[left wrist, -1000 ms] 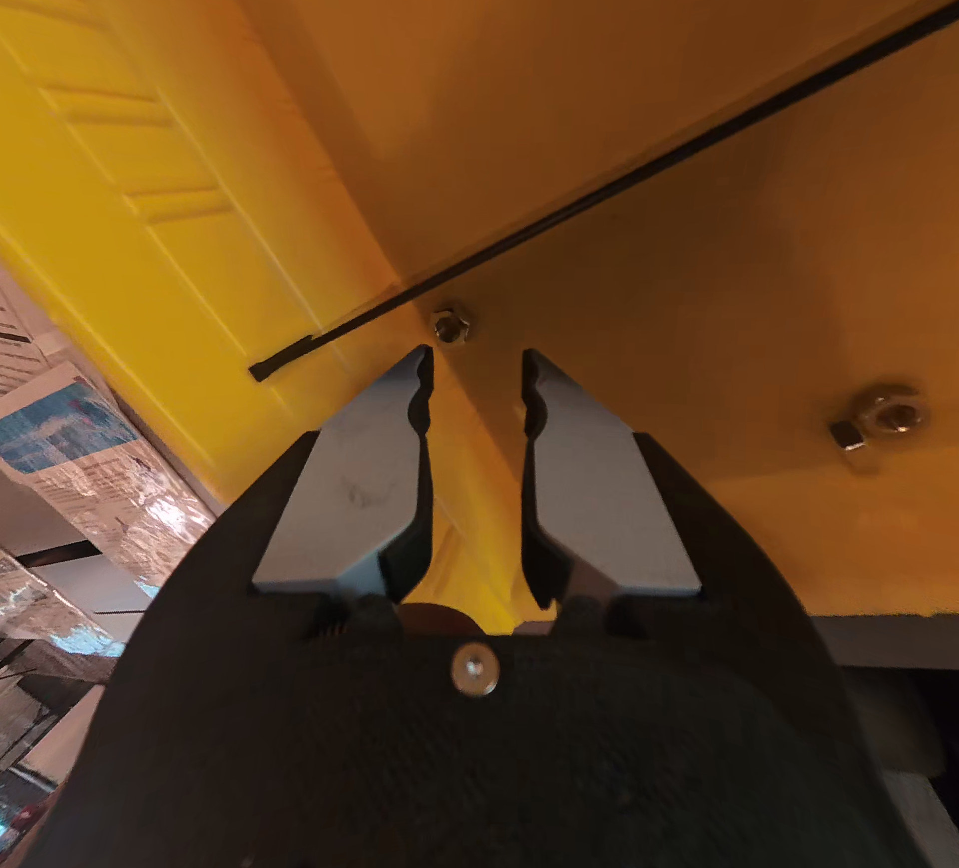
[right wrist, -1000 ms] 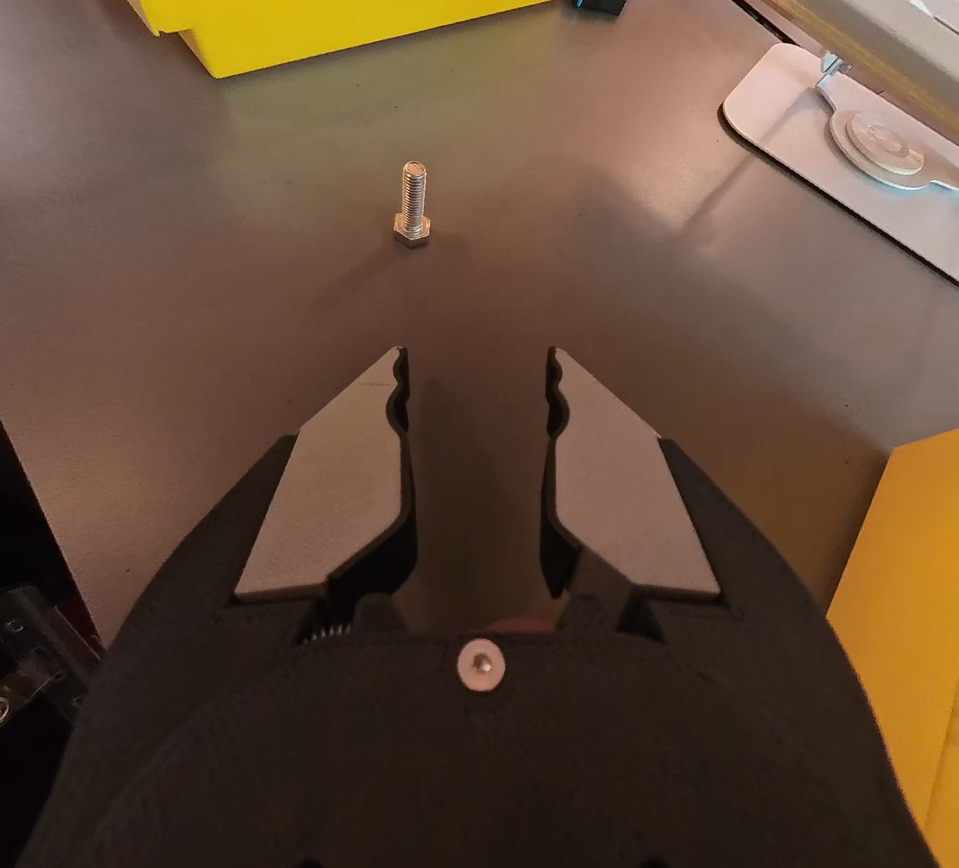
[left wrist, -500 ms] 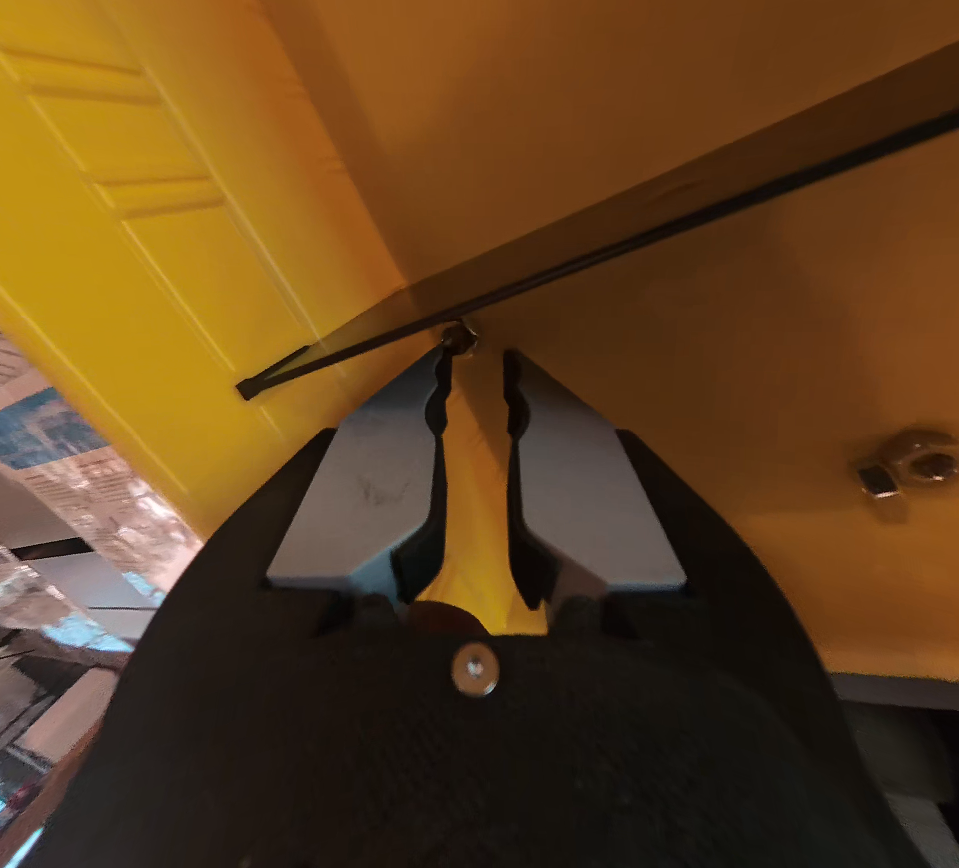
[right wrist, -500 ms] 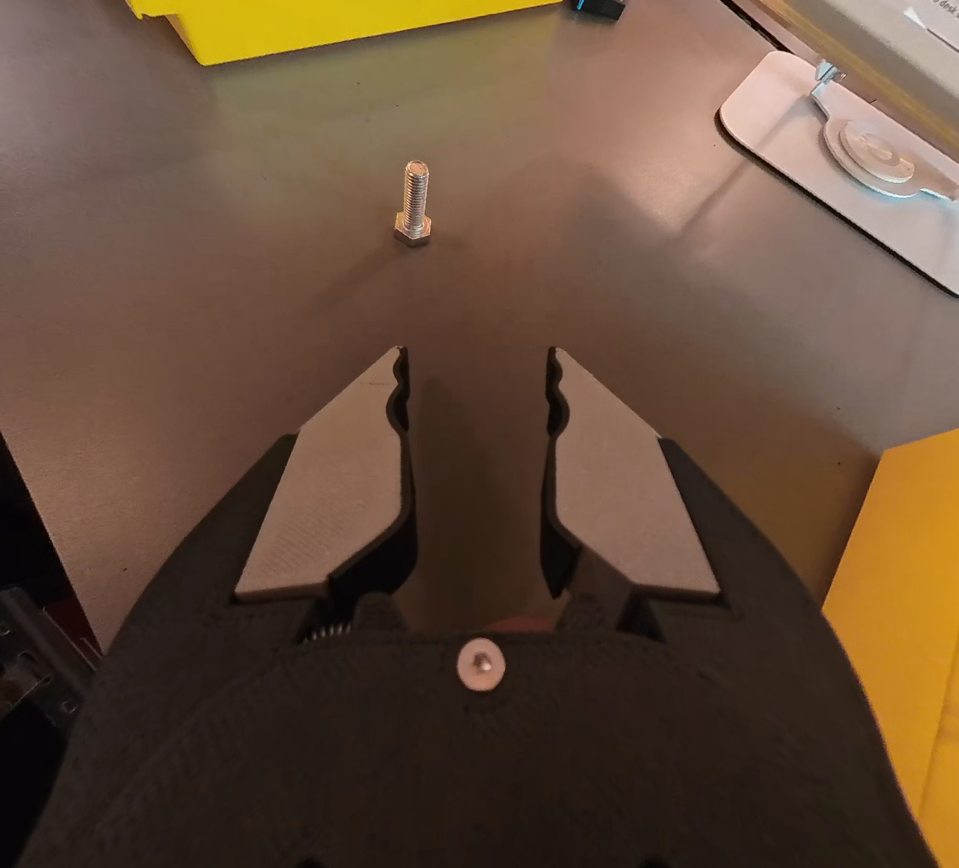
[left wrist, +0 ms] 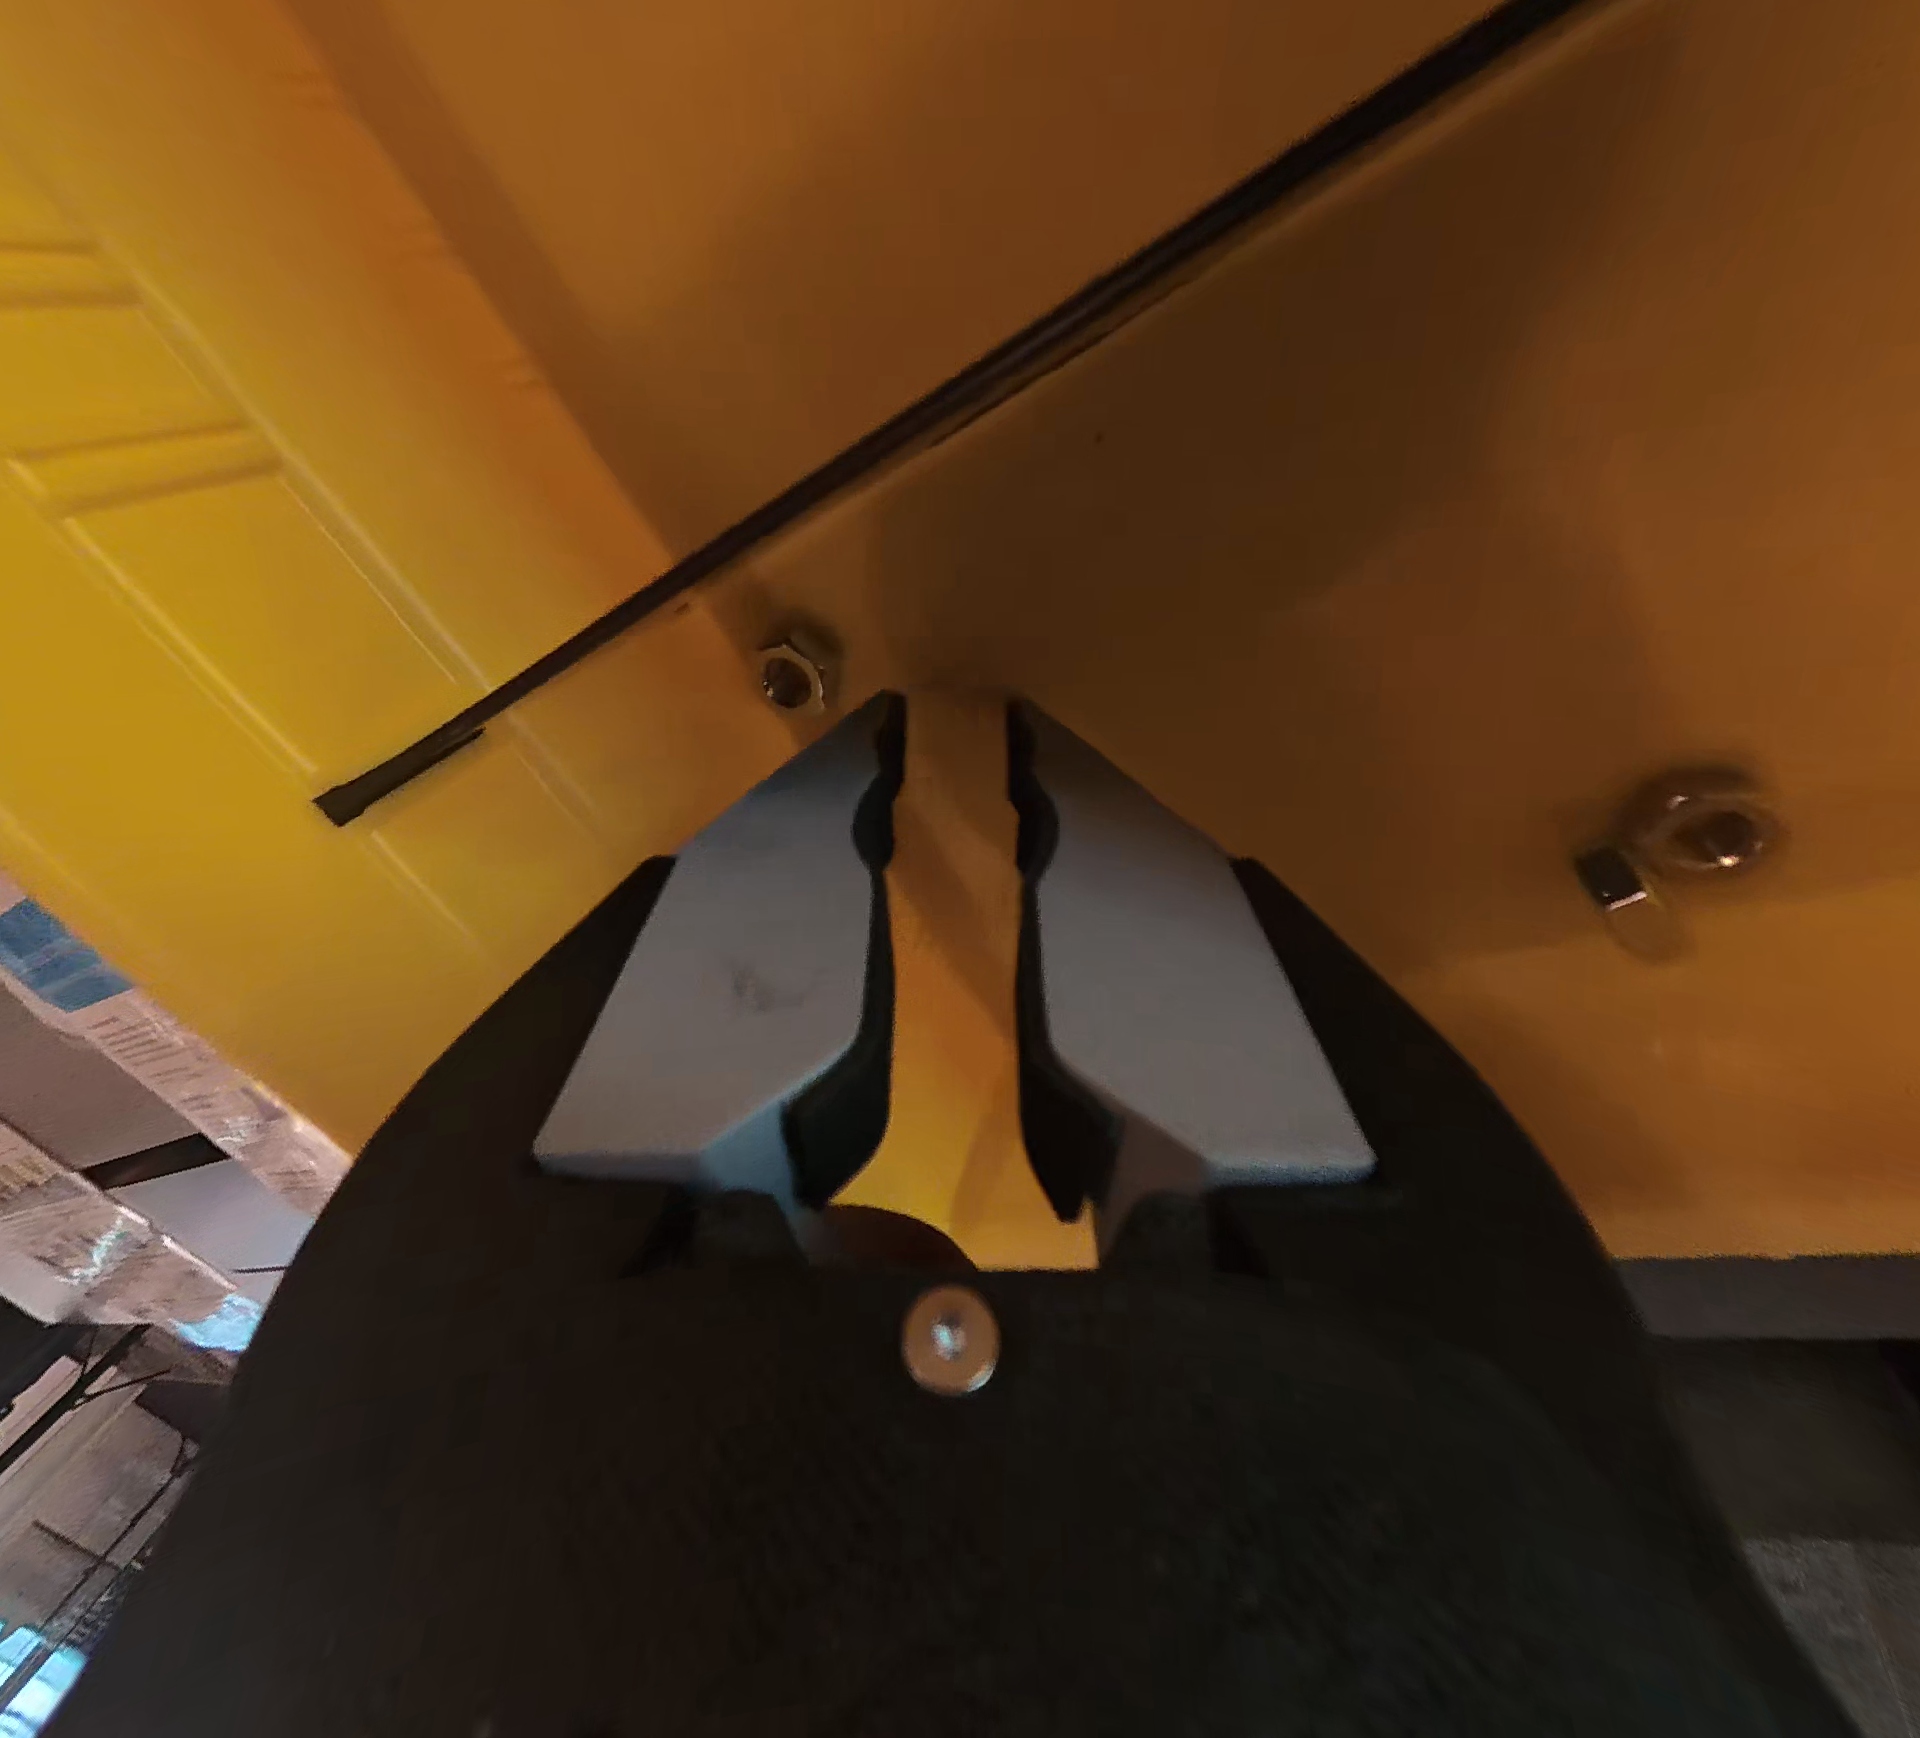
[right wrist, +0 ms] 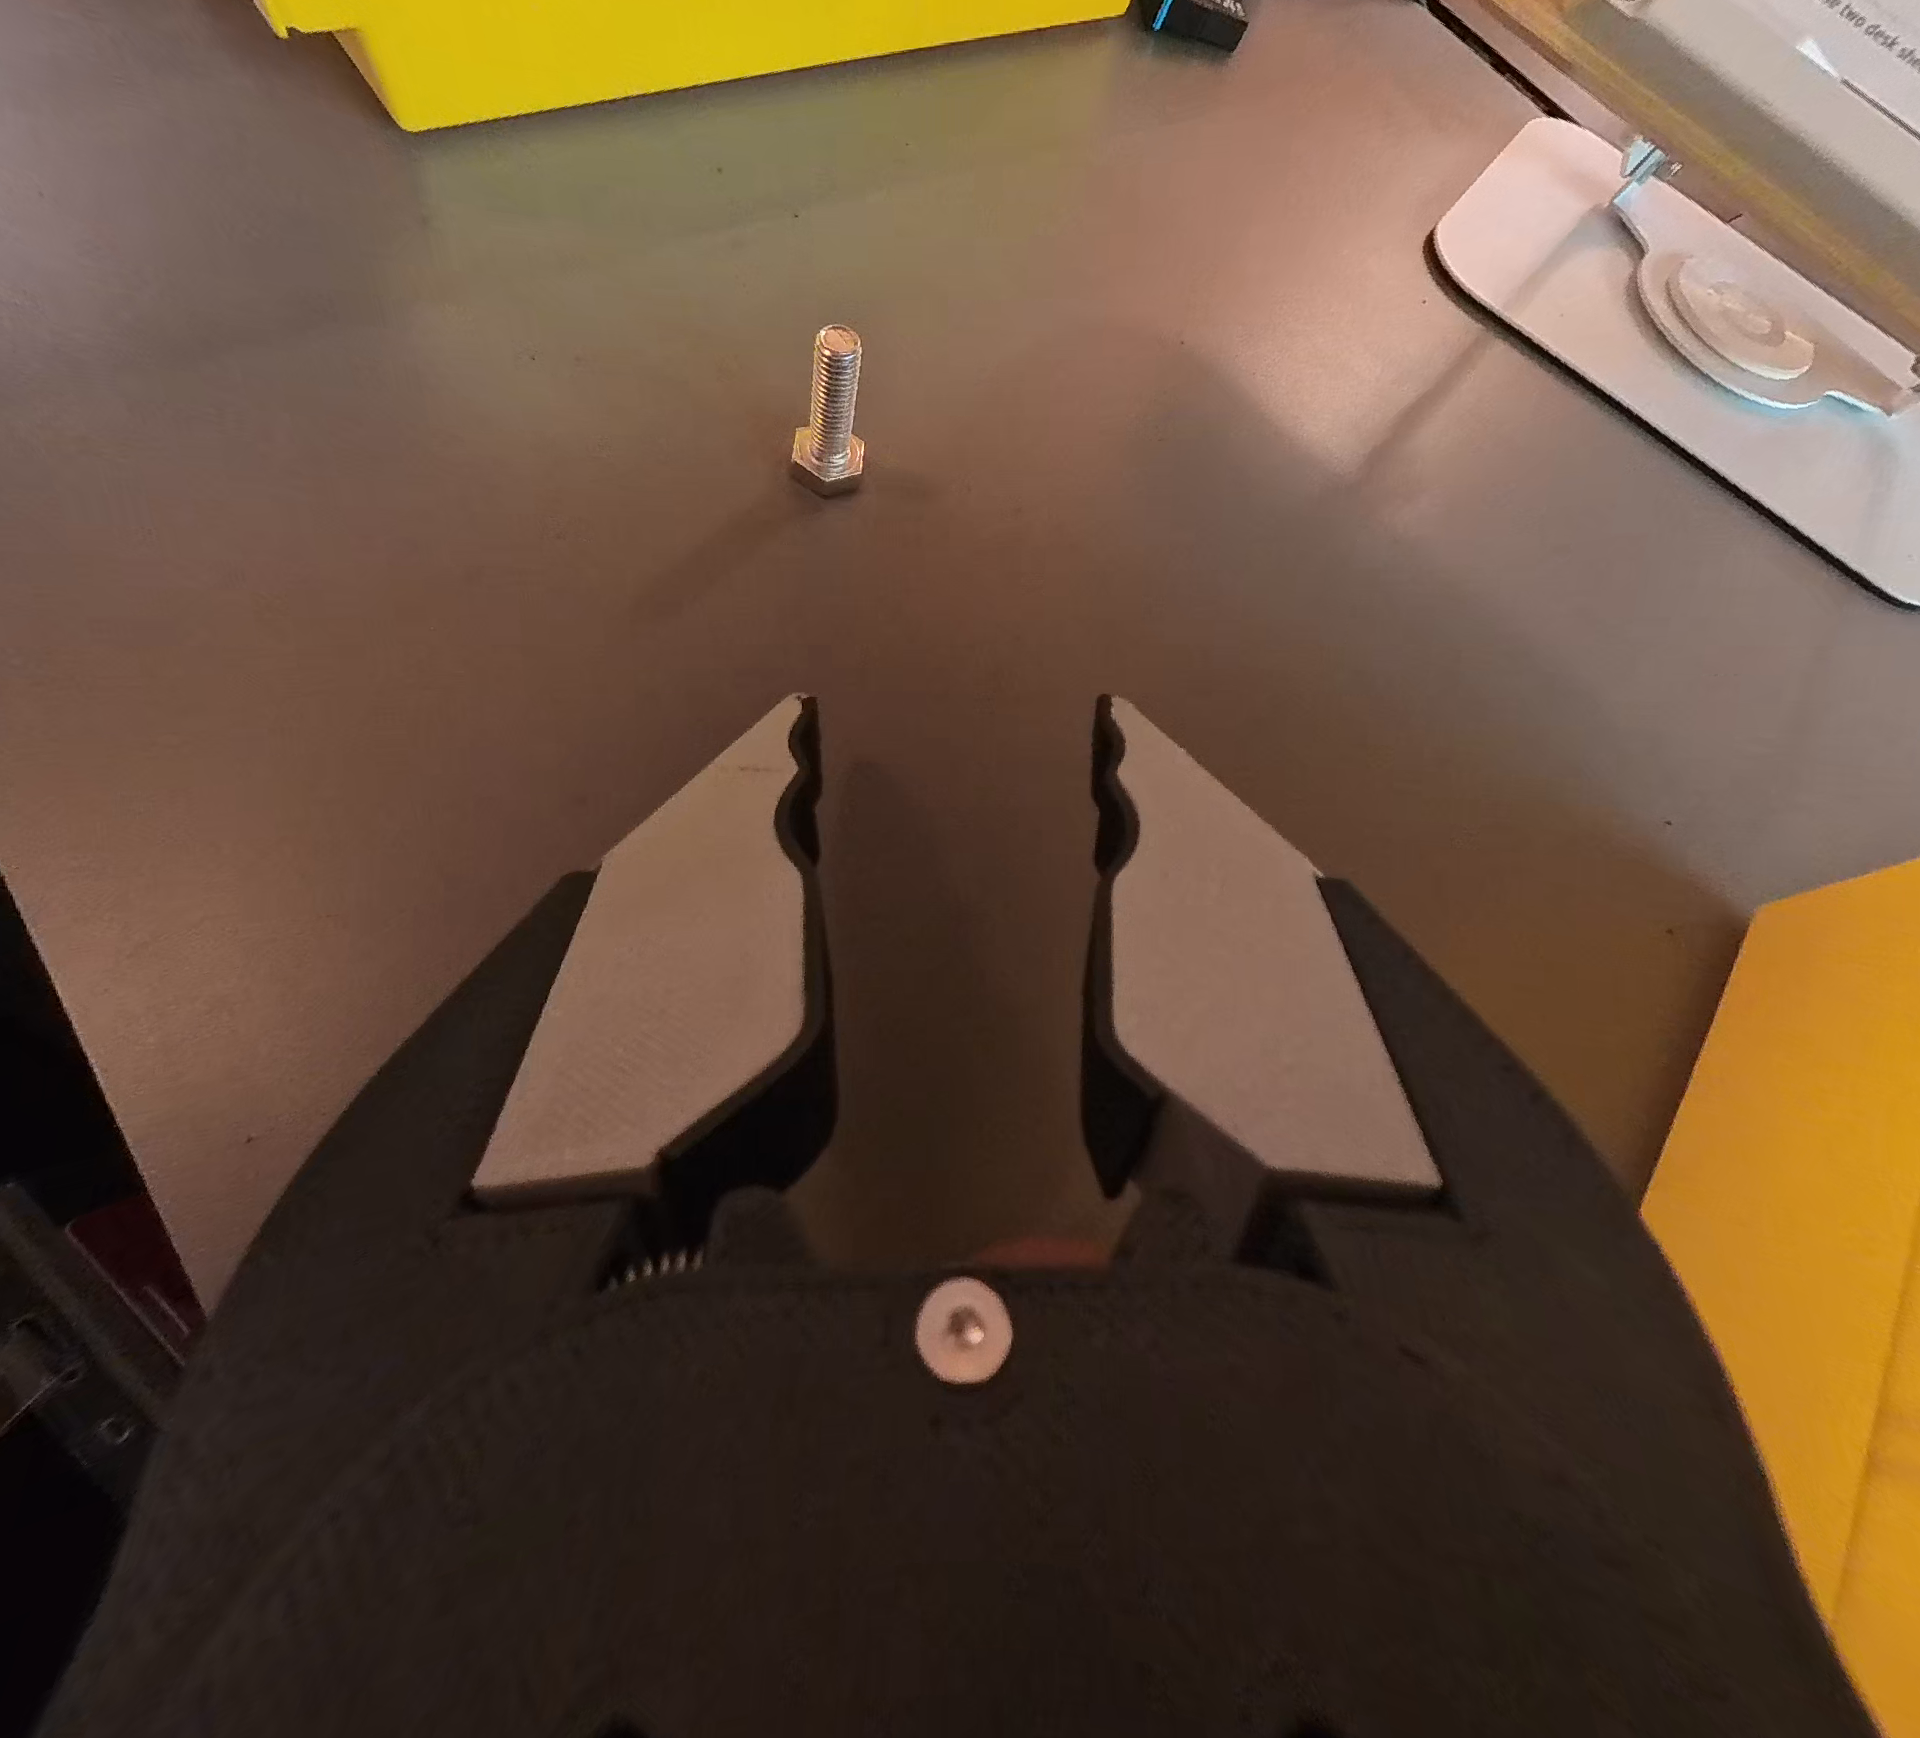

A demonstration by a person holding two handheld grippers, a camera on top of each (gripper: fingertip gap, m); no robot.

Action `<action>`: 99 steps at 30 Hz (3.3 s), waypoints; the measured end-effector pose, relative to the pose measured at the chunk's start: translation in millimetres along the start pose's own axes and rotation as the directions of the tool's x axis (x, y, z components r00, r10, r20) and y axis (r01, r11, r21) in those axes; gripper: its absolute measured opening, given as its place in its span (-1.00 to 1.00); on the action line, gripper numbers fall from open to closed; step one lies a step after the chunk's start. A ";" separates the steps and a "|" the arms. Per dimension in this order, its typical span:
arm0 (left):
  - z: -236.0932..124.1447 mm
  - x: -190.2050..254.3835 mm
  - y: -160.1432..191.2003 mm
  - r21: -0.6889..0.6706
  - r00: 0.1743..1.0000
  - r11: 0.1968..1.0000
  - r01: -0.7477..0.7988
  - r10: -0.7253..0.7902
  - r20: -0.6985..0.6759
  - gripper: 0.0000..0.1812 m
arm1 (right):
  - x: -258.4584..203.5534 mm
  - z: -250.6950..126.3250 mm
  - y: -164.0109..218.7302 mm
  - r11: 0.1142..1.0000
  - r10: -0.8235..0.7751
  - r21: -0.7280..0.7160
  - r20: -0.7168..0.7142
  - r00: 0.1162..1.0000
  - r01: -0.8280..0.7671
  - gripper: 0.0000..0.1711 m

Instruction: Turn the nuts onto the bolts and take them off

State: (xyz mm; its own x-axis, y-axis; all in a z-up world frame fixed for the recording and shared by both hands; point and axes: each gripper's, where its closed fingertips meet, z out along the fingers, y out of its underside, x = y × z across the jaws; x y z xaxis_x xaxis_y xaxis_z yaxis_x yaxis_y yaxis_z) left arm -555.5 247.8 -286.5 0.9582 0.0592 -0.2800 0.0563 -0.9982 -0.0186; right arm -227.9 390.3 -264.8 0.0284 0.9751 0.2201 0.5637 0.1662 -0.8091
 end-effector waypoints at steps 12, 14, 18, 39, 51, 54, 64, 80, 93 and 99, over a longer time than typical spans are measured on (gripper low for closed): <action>-5.0 -14.4 -5.2 0.044 0.995 0.995 0.092 -0.090 -0.037 -0.66 | -0.2 0.5 0.7 1.000 0.000 -0.005 0.004 1.000 0.000 -0.42; -0.7 -14.7 -2.0 0.020 0.996 0.996 0.089 -0.088 -0.027 -0.67 | -0.1 0.5 0.8 1.000 0.000 -0.006 0.004 1.000 0.000 -0.42; 4.0 -17.6 -1.1 0.009 0.994 0.995 0.104 -0.103 -0.020 -0.72 | 0.1 0.4 0.7 1.000 -0.001 -0.004 0.002 1.000 0.001 -0.42; 4.0 -8.5 3.2 -0.002 0.999 1.000 0.017 -0.017 -0.038 -0.97 | -0.8 0.1 0.5 1.000 -0.017 -0.002 -0.003 1.000 0.017 -0.42; -167.5 142.4 -82.6 0.584 0.923 0.736 -0.342 0.379 0.063 -0.97 | -0.4 -3.6 -4.6 0.999 0.005 0.041 0.015 1.000 -0.006 -0.46; -164.3 204.8 -100.9 0.513 0.837 0.692 -0.508 0.537 0.105 -0.97 | -2.6 -12.5 -16.1 0.992 -0.005 0.129 0.015 1.000 0.003 -0.46; -89.1 305.8 -144.1 0.363 0.712 0.683 -0.634 0.698 -0.070 -0.96 | -3.4 -43.1 -41.0 0.943 -0.013 0.331 0.003 1.000 0.012 -0.47; -150.2 273.3 -129.1 0.628 0.868 0.701 -0.338 0.490 -0.079 -0.66 | -4.3 -36.5 -36.4 0.955 -0.008 0.297 0.015 1.000 0.003 -0.48; -158.7 271.3 -80.6 0.792 0.924 0.589 -0.161 0.372 -0.089 -0.49 | 10.1 -24.2 -28.5 0.965 0.091 0.243 0.037 0.995 -0.097 -0.45; -156.0 277.6 -57.8 0.868 0.956 0.478 -0.134 0.293 -0.014 -0.64 | 15.3 -22.3 -26.5 0.961 0.140 0.233 0.064 0.988 -0.151 -0.43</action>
State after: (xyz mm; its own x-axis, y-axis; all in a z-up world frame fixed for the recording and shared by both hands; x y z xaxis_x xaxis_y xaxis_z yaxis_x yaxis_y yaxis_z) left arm -249.0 321.6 -213.4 0.9364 -0.2359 -0.2598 -0.3449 -0.4831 -0.8047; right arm -223.9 397.6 -227.8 0.0542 0.9961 0.0692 0.3450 0.0463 -0.9375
